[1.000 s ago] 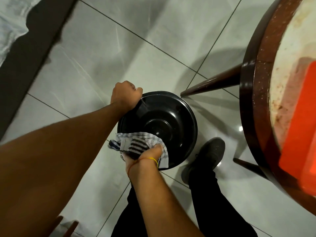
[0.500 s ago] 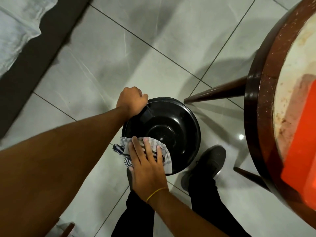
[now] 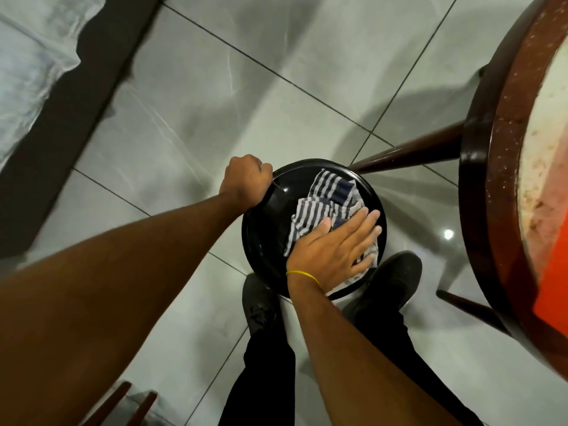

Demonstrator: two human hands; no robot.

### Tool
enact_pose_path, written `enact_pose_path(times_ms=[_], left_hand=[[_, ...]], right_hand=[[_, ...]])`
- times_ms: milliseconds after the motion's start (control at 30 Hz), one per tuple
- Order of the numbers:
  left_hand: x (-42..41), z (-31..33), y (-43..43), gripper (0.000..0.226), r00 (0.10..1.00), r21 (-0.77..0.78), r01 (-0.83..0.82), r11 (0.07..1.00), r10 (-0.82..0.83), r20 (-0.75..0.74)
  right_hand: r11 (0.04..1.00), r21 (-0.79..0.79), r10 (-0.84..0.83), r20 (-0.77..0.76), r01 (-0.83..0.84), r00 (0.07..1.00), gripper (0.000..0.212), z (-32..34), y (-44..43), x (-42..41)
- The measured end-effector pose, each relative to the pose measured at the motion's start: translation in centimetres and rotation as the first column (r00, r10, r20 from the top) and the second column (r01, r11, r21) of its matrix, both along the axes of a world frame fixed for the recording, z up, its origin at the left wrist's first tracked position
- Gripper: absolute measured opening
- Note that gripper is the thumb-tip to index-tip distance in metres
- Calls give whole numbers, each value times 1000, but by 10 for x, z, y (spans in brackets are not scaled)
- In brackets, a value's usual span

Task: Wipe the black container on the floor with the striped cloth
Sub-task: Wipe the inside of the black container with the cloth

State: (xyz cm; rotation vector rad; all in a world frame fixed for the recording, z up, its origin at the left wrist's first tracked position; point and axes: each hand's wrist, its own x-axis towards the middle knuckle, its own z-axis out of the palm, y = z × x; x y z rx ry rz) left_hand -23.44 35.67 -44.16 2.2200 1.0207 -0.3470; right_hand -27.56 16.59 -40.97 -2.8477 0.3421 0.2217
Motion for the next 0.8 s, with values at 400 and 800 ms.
enact_pose_path(times_ms=[400, 800], left_hand=[[2, -10, 8, 37, 976, 28, 219, 975, -219, -9], [5, -1, 6, 39, 993, -47, 113, 993, -114, -24]], right_hand=[[-442, 146, 897, 50, -885, -440, 81, -17, -40, 73], [-250, 92, 961, 146, -964, -236, 77, -16, -32, 90]])
